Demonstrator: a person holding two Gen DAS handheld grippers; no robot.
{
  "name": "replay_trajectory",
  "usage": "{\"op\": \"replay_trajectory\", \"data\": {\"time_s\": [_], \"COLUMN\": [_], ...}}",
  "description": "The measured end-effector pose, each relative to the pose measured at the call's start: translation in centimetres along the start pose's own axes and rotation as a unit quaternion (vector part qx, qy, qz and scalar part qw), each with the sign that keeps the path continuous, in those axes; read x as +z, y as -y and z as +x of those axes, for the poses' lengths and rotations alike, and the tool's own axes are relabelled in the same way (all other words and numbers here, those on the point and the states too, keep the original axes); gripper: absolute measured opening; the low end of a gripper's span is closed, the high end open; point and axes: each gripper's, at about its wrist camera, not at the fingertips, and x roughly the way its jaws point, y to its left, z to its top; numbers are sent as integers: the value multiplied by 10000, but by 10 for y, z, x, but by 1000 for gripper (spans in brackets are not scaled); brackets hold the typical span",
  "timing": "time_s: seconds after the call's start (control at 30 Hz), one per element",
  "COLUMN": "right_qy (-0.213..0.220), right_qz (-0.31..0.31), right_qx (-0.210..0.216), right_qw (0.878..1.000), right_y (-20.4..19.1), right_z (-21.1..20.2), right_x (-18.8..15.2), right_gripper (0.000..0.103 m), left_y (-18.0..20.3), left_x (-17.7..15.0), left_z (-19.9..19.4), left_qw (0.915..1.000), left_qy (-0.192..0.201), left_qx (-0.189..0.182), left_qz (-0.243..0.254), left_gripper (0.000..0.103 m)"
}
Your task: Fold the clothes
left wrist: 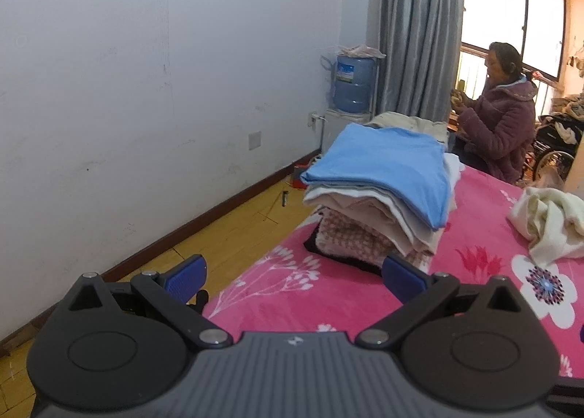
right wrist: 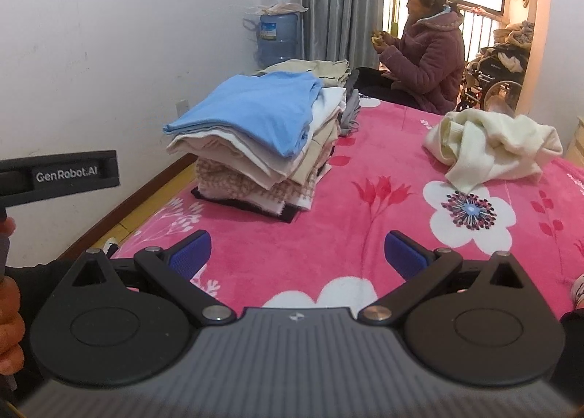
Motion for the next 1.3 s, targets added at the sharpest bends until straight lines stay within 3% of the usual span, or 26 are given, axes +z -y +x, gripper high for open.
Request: {"op": "replay_trajectory", "data": {"time_s": [1.3], "right_qy": [14], "right_qz": [-88], "right_qx": [-98], "right_qw": [9999], "right_y": [2], "right_z": [-2], "right_x": [-4], "right_gripper": [102], "left_y": [10], "left_x": [-13], "left_z": [-3], "left_qw": [9998], "left_qy": [-103], "left_qx": [0], "left_qz": [179], "left_gripper": [103]}}
